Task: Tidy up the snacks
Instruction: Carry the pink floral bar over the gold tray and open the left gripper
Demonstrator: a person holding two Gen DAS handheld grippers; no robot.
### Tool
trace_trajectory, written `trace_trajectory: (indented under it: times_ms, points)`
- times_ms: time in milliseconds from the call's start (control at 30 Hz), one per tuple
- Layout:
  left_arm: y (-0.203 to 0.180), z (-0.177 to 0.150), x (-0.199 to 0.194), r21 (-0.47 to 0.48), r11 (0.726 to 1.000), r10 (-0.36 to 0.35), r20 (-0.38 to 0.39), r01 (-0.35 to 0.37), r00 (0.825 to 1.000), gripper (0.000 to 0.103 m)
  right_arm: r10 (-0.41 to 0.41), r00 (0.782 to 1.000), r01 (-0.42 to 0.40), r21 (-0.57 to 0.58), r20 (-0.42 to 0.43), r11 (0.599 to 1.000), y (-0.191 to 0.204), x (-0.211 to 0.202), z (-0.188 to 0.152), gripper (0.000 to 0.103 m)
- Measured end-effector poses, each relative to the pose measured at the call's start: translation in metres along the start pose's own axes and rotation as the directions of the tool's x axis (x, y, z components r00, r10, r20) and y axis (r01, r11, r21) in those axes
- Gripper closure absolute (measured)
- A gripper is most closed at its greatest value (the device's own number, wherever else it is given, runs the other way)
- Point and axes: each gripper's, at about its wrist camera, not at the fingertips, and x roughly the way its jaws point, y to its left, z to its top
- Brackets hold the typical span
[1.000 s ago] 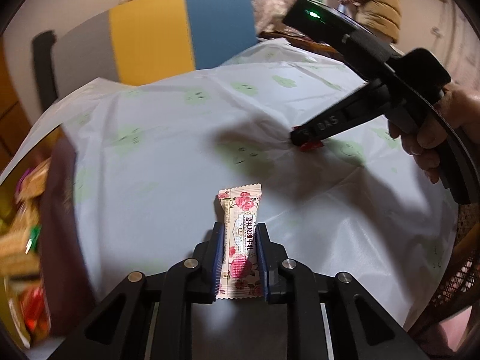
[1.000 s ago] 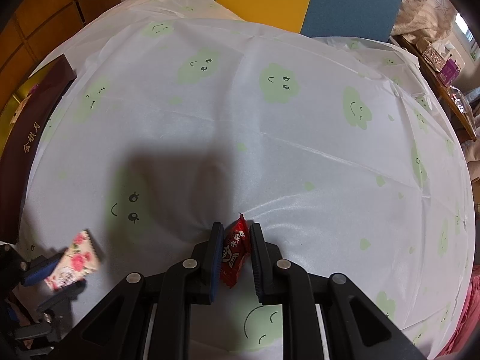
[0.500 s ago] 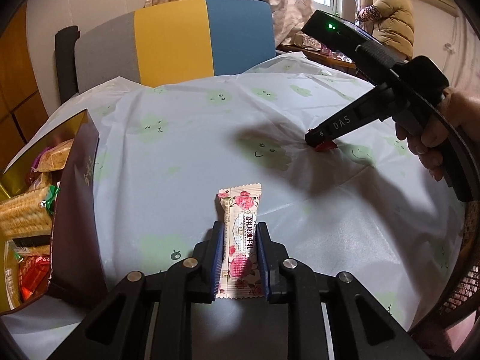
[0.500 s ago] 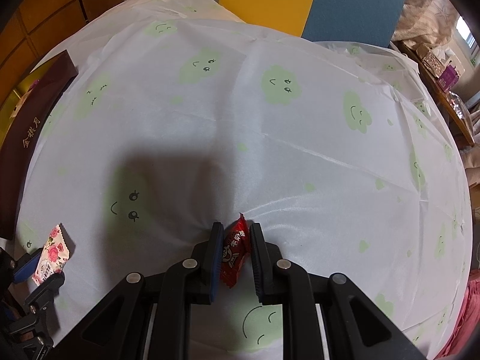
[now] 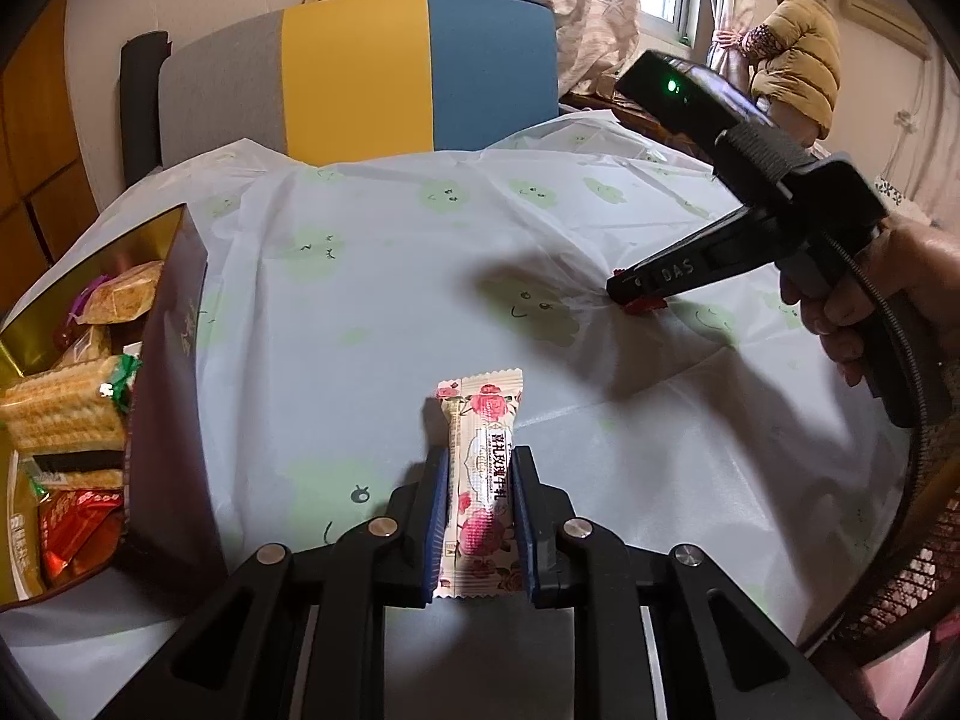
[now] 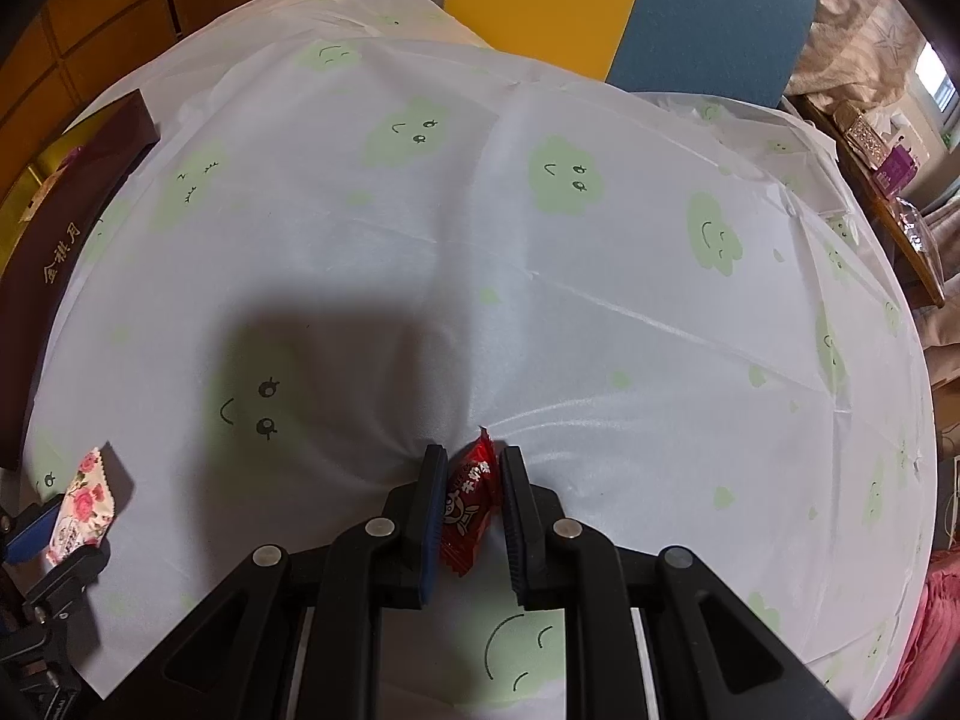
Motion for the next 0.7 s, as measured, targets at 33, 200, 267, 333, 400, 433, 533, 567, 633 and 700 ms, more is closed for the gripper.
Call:
trace_trajectory:
  times_ms: [33,200,267,333,400,433,533,567,633,700]
  points:
    - [0.000,0.001,-0.003,-0.001,1.000,-0.002,0.005,0.002,1.000,0.083,-0.001,1.000,0.001,-0.001,0.001,1.000,0.001,0.000,0.000,0.085]
    - [0.000,0.007,-0.020,-0.006,1.000,-0.008,0.044,0.009,0.999,0.083,-0.015,1.000,0.015,-0.016,0.006,1.000,0.006,0.000,-0.002,0.085]
    - [0.001,0.008,-0.026,-0.012,1.000,-0.007,0.056,0.008,0.998,0.083,-0.016,1.000,0.016,-0.016,0.008,1.000,0.007,-0.001,-0.002,0.085]
    - [0.003,0.010,-0.033,-0.020,1.000,-0.007,0.067,0.008,0.998,0.083,-0.017,1.000,0.018,-0.018,0.008,1.000,0.007,-0.001,-0.002,0.085]
    - [0.007,0.013,-0.038,-0.030,0.999,-0.008,0.078,0.010,0.997,0.083,-0.019,1.000,0.019,-0.019,0.009,1.000,0.008,-0.001,-0.003,0.085]
    - [0.008,0.015,-0.041,-0.035,0.999,-0.008,0.084,0.011,0.996,0.083,-0.019,1.000,0.019,-0.019,0.009,1.000,0.008,-0.001,-0.003,0.085]
    - [0.013,0.018,-0.050,-0.046,0.999,-0.004,0.102,0.009,0.995,0.083,-0.021,1.000,0.021,-0.021,0.010,1.000,0.008,-0.001,-0.003,0.085]
    - [0.014,0.018,-0.051,-0.046,0.999,-0.003,0.106,0.008,0.994,0.083,-0.022,1.000,0.023,-0.022,0.010,0.999,0.008,-0.001,-0.003,0.085]
    - [0.017,0.020,-0.054,-0.054,0.998,-0.004,0.110,0.010,0.994,0.083,-0.023,1.000,0.023,-0.022,0.010,0.999,0.008,-0.002,-0.003,0.085]
    - [0.020,0.022,-0.057,-0.062,0.998,0.000,0.115,0.007,0.993,0.083,-0.023,1.000,0.023,-0.022,0.010,0.999,0.009,-0.001,-0.003,0.085]
